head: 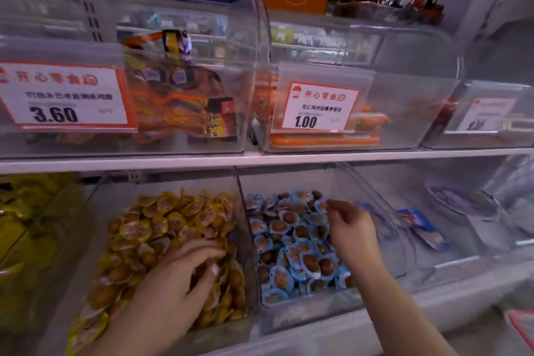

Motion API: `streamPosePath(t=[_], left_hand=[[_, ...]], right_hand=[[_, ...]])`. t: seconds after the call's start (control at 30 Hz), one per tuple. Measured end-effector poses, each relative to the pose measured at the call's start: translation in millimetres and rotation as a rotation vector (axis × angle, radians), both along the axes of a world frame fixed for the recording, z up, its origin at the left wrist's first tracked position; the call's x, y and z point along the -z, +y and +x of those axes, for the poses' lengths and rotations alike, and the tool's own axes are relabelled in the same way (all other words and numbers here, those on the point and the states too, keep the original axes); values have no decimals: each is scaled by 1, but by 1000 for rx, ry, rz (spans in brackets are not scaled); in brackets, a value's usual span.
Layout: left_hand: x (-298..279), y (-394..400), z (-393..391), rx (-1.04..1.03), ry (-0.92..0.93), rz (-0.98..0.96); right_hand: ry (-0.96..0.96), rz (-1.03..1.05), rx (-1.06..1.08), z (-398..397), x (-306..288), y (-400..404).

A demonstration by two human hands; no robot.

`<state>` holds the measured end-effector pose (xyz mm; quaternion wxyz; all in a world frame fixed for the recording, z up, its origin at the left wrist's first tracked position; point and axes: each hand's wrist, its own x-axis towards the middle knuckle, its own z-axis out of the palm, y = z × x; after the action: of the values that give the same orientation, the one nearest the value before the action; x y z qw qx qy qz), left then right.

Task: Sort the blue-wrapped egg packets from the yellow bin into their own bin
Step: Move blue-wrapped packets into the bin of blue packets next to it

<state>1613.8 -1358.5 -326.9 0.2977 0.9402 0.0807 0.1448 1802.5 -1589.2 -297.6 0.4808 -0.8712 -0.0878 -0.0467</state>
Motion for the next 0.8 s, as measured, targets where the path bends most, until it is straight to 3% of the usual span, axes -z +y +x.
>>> streamPosePath(t=[0.1,0.17,0.23,0.33,0.53,0.67,0.8], left_hand=[[1,-1,10,-25,-25,51],[-1,8,24,-43,-75,125],[-3,16,44,1,62,307],[2,17,68,123,383,519],[9,34,60,208,413,760],[1,52,22,161,440,759],[-4,52,-8,131,465,630]], right_hand=[[111,203,-139,-36,1,23],[145,157,-339,-66,2,50],[76,42,-472,-87,6,71],[-3,6,-497,-88,11,85],[67,46,-496,-80,14,84],[75,54,-487,-81,14,83],[46,43,-463,-83,15,85]])
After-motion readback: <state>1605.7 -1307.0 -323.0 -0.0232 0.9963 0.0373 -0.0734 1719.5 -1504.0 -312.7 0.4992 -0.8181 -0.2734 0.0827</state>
